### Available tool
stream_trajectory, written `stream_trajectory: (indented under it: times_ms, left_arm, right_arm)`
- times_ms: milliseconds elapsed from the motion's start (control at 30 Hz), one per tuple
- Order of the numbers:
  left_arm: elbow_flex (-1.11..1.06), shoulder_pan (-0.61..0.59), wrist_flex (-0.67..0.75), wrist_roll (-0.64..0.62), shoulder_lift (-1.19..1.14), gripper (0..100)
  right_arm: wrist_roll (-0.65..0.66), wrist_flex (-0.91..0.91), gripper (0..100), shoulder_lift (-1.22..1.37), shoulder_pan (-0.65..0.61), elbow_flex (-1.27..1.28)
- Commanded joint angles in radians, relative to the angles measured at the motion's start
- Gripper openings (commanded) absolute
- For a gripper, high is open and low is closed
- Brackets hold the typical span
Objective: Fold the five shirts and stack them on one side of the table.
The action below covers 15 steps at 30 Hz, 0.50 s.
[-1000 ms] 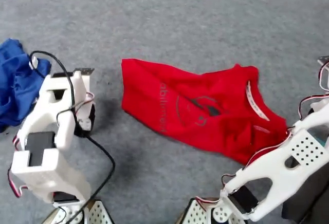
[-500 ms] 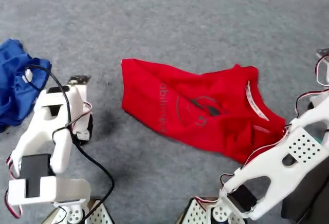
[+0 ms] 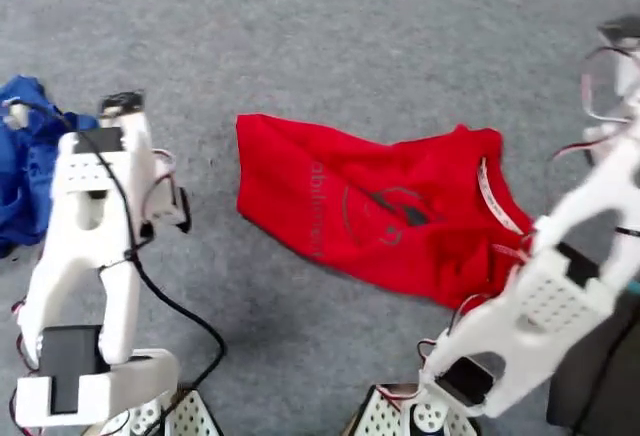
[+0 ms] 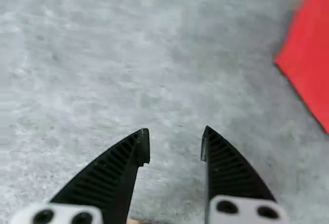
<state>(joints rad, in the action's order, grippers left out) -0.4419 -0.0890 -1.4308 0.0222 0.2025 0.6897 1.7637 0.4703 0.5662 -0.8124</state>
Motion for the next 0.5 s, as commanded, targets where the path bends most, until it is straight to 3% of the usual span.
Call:
stream_trajectory:
  times_ms: [0,200,467]
  left_arm:
    - [0.028,0.107,0.003,-0.009,0.013,18]
    - [0.031,0.153,0.138,-0.1,-0.114,18]
    - [0.1,0.153,0.175,-0.129,-0.283,18]
  right_arm:
    - [-0.101,0.018,11.9,-0.157,-0.17,0.186]
    - [-0.249,-0.04,11.9,-0.065,-0.369,0.288]
    - [-0.256,-0.094,11.5,0.148,-0.395,0.26]
